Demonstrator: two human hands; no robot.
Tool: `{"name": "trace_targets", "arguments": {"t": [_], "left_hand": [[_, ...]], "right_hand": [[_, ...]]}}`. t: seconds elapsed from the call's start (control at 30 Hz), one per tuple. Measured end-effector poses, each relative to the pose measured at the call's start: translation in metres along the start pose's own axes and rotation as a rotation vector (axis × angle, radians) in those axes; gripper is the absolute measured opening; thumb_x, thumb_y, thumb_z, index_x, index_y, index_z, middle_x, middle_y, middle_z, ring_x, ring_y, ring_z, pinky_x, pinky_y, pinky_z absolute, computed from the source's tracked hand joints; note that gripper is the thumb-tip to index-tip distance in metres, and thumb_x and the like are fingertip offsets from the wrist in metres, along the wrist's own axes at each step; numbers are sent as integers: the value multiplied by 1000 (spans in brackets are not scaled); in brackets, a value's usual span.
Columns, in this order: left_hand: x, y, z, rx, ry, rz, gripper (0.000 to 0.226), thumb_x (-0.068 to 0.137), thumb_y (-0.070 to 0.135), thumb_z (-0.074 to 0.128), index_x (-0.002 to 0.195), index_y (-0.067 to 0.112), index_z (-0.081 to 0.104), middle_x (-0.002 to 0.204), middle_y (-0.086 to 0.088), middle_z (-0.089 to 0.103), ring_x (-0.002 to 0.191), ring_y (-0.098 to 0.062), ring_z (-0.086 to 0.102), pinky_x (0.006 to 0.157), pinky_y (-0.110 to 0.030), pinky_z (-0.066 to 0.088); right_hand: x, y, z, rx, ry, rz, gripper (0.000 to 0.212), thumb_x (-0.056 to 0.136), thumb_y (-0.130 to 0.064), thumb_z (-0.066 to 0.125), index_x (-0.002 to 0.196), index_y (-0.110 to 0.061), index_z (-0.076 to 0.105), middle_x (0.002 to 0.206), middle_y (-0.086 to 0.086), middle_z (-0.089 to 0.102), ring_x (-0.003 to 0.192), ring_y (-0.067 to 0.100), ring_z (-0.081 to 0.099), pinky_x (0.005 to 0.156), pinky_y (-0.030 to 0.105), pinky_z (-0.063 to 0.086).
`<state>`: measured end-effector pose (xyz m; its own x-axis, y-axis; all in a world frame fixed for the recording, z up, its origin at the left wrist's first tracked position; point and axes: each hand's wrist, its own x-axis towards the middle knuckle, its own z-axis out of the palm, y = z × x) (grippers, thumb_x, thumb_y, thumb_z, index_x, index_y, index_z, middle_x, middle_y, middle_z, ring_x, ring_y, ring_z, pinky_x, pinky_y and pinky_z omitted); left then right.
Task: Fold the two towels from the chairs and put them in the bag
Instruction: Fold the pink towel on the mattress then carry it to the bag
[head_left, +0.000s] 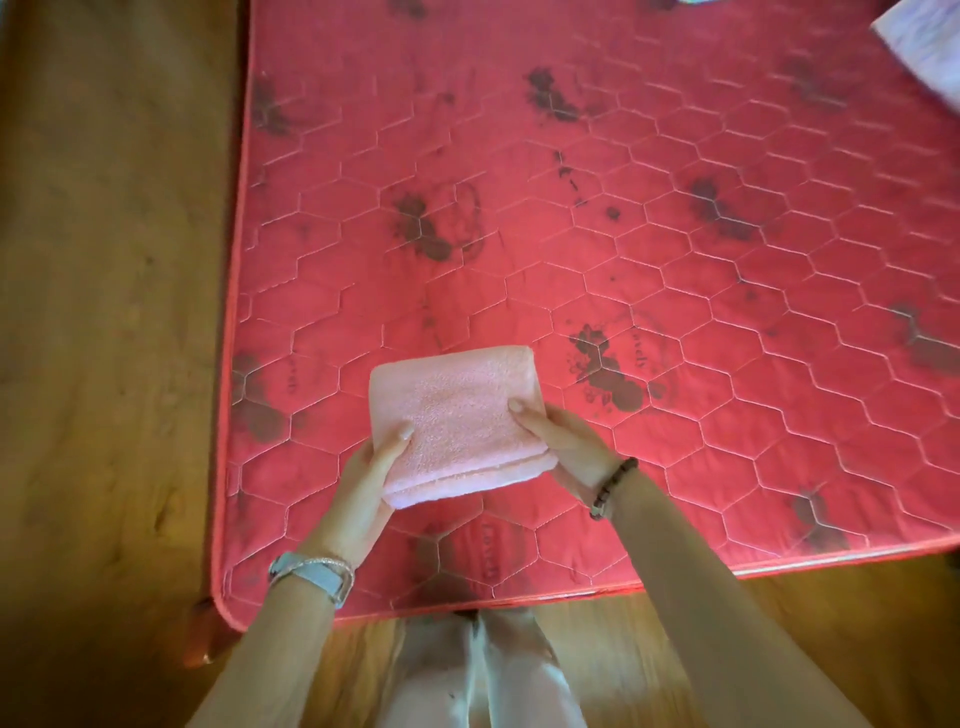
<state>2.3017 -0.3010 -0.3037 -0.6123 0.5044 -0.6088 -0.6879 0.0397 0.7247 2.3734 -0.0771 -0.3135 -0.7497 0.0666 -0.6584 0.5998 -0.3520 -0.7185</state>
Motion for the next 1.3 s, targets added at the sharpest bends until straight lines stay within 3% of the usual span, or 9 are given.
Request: {"name": "trace_targets", "arguments": {"t": [0.17,0.27,0.37,0.43,0.53,0.67,0.9,1.07,1.3], "left_hand": [[-40,51,4,22,19,117,93,68,66,78,141,14,53,135,-8,65,126,-26,61,112,-50,40],[-63,64,11,-21,66,144,90,68,68,76,138,14,56,131,-8,67,122,-25,63,105,-44,50],[-86,68,14,-64,113,145,65,89,56,58,139,15,55,132,-10,66,125,-27,61,106,-46,46],[-101,70,16,-97,139,141,56,95,50,51,139,16,55,132,-9,66,124,-26,62,106,-46,46],[-124,79,21,-151,213,118,56,91,50,53,135,16,58,125,-6,71,119,-23,66,101,-41,52],[-154,83,12,-152,286,103,52,93,53,56,133,20,61,126,-4,70,121,-24,64,109,-48,44],[-204,94,-21,-165,426,138,79,76,67,72,129,10,61,117,-6,73,111,-24,68,100,-40,48],[-244,101,-66,-162,512,149,73,74,72,71,119,14,66,116,-12,73,109,-30,70,100,-57,51],[-318,100,-144,-228,620,225,82,76,69,70,133,12,59,119,-5,74,110,-22,71,101,-46,53]], "right_hand": [[-32,-55,37,-257,89,-151,59,85,-60,59,127,-20,55,122,0,67,112,18,64,102,42,49],[-53,-77,56,-375,119,-229,44,97,-45,49,129,-17,54,119,0,65,109,17,63,90,27,50],[-76,-94,74,-436,132,-278,38,100,-40,47,128,-15,54,111,-5,62,98,8,59,71,7,43],[-90,-99,82,-443,133,-294,38,100,-38,47,128,-14,54,106,-9,61,92,1,56,67,2,42],[-110,-107,94,-460,119,-303,41,99,-41,47,130,-14,54,110,-7,62,95,4,57,70,9,43],[-125,-109,111,-457,68,-289,43,98,-43,48,129,-14,55,117,0,64,103,11,60,75,15,44],[-132,-114,164,-548,-65,-296,45,95,-48,51,129,-19,55,119,-7,65,108,3,59,82,15,45],[-128,-113,222,-633,-140,-318,43,96,-45,51,126,-16,57,115,-5,65,104,5,59,75,14,43],[-140,-90,333,-667,-239,-328,34,96,-43,53,118,-19,60,108,-8,65,101,2,59,76,17,44]]}}
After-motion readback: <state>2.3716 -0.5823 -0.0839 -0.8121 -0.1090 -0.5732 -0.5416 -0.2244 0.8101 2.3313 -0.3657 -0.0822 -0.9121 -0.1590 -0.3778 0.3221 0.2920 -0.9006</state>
